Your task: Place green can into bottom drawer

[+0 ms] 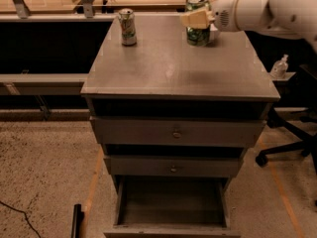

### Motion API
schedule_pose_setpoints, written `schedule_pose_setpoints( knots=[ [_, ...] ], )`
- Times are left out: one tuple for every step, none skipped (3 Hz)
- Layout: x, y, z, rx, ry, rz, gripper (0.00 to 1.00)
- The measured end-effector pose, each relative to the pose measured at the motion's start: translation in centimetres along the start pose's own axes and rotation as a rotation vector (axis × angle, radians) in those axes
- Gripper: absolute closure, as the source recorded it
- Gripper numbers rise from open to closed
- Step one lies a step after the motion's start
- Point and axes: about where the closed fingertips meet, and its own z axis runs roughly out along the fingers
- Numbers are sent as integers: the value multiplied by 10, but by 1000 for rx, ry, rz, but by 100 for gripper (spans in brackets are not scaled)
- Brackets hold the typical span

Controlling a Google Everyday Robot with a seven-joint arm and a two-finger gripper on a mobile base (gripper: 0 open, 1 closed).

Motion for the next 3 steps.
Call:
schedule_pose_setpoints(
  knots=[
    [-49, 46, -78, 76, -76, -30, 100],
    [-23, 116, -97, 1, -83, 3, 100],
    [60, 139, -93, -133, -38, 26, 100]
  ],
)
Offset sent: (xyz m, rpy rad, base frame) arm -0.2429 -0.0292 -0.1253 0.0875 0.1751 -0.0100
